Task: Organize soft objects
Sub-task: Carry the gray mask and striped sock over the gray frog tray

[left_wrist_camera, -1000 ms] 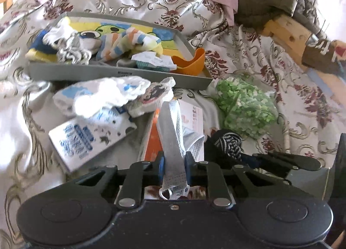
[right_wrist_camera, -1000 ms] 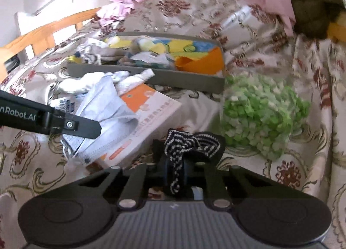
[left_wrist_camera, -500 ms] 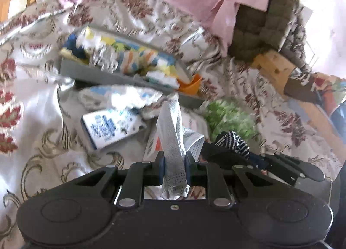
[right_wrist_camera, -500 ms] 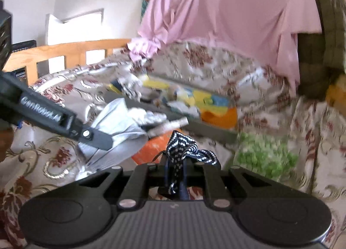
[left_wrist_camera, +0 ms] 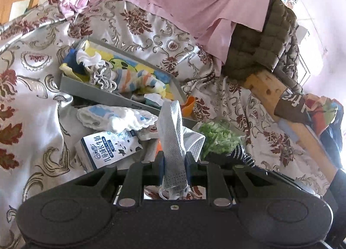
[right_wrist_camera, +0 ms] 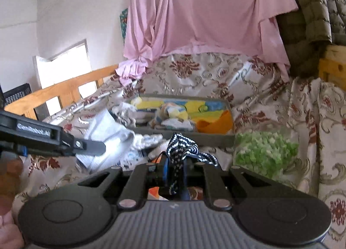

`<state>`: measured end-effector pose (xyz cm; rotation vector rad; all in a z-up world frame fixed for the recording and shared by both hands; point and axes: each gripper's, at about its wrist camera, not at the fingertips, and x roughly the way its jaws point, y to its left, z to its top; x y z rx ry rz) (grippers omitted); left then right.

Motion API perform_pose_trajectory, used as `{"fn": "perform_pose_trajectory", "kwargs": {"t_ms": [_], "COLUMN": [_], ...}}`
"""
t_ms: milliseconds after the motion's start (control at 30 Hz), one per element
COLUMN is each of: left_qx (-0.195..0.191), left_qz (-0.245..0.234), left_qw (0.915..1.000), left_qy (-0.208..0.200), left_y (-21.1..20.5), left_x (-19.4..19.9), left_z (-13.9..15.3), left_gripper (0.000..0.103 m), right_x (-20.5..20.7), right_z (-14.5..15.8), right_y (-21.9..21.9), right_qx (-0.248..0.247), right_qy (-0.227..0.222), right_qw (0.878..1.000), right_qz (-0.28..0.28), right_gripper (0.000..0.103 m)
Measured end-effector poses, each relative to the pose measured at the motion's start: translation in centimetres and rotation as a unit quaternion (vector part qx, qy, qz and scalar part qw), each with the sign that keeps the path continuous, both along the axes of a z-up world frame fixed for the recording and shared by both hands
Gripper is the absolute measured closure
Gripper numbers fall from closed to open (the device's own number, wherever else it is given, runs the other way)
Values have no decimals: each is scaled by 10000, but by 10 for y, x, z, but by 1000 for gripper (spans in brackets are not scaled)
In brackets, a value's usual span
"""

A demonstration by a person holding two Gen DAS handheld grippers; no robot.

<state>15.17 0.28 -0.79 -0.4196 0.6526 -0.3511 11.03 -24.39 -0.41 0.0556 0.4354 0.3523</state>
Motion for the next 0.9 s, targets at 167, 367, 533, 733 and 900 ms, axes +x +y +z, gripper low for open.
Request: {"fn": "perform_pose_trajectory", "kwargs": {"t_ms": [167, 367, 533, 733, 900], "left_qx": [59, 227, 157, 68, 176], "left_qz": [73, 176, 696, 1155, 1016], "left_qw": [9998, 9974, 9929, 9889, 9912], "left_qy": [-171, -663, -957, -929, -825], "left_y": [8, 28, 58, 100, 107], "left_x": [36, 103, 147, 178, 204], "left_z": [14, 33, 26, 10, 2], "left_gripper": [82, 82, 81, 81, 81], "right_x": [19, 72, 129, 197, 245], "right_z": [14, 36, 54, 56, 39], "right_y": [7, 30, 62, 113, 148], "right_qx": [29, -140, -139, -9, -277], "right_qy": [-146, -343, -442, -283, 147], "right_qw": [9998, 9991, 9982, 9984, 9987], "right_qz": [90, 224, 388, 484, 389], "right_gripper": [89, 89, 89, 89, 89]}}
